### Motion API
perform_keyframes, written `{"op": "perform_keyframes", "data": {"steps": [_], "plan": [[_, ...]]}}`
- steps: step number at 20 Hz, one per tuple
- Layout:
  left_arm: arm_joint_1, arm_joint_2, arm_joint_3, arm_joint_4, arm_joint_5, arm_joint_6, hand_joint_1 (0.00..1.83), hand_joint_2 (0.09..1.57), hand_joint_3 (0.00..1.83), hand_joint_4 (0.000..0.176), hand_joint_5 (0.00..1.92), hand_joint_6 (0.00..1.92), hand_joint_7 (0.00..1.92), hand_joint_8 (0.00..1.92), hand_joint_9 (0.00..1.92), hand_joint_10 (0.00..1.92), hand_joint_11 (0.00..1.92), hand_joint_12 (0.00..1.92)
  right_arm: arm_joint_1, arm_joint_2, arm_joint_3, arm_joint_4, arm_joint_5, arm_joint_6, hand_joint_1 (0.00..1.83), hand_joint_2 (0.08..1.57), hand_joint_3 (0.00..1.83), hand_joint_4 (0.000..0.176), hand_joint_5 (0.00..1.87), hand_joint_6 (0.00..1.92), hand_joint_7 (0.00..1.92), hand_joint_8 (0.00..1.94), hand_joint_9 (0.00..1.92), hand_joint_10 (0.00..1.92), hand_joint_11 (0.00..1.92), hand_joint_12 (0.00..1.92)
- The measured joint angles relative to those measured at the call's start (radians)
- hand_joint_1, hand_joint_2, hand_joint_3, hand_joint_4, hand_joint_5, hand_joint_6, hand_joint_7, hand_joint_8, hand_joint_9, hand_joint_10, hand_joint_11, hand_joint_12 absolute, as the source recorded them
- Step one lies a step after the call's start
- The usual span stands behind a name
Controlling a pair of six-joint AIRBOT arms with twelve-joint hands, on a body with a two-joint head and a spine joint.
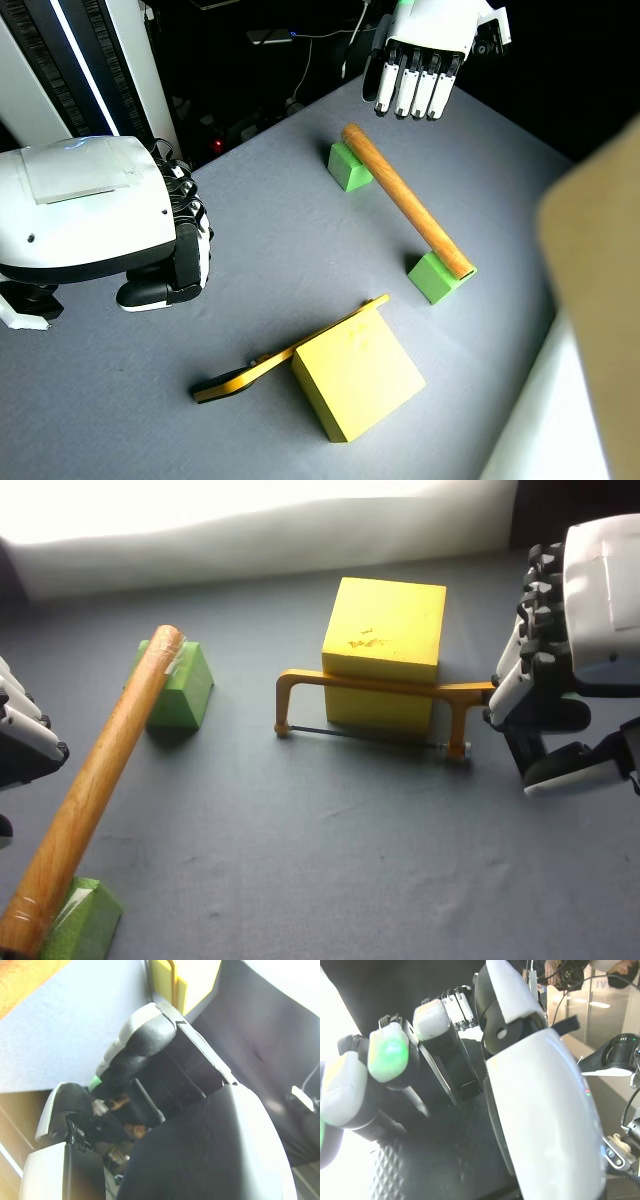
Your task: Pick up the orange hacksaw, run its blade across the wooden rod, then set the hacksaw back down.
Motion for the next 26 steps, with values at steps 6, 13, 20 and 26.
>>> {"op": "perform_keyframes", "data": {"steps": [6, 13, 20, 26], "plan": [[0.004, 0.001, 0.002, -0.007, 0.031, 0.001, 0.00, 1.13, 0.01, 0.002, 0.12, 0.00, 0.10, 0.00, 0.06, 0.01, 0.00, 0.14, -0.012, 0.003, 0.000, 0.054, 0.003, 0.090, 0.02, 0.99, 0.01, 0.000, 0.08, 0.01, 0.11, 0.01, 0.12, 0.01, 0.00, 0.54], [0.006, 0.010, -0.026, -0.003, 0.128, -0.003, 0.00, 1.15, 0.00, 0.000, 0.16, 0.00, 0.14, 0.00, 0.08, 0.01, 0.00, 0.15, -0.027, 0.035, 0.000, 0.058, -0.121, 0.713, 0.00, 1.04, 0.01, 0.000, 0.13, 0.01, 0.13, 0.00, 0.13, 0.00, 0.00, 0.53], [0.058, 0.065, -0.106, -0.095, 0.148, -0.031, 0.00, 1.15, 0.00, 0.001, 0.16, 0.00, 0.16, 0.01, 0.13, 0.01, 0.00, 0.22, -0.108, 0.014, 0.148, 0.074, -0.261, 1.084, 0.04, 1.12, 0.01, 0.000, 0.10, 0.00, 0.11, 0.00, 0.13, 0.00, 0.00, 0.66], [0.173, 0.165, -0.184, -0.165, 0.140, -0.034, 0.00, 1.14, 0.00, 0.000, 0.11, 0.00, 0.14, 0.00, 0.11, 0.00, 0.00, 0.19, -0.208, -0.039, 0.366, 0.050, -0.074, 1.238, 0.24, 1.12, 0.00, 0.000, 0.05, 0.00, 0.07, 0.00, 0.10, 0.00, 0.00, 0.56]]}}
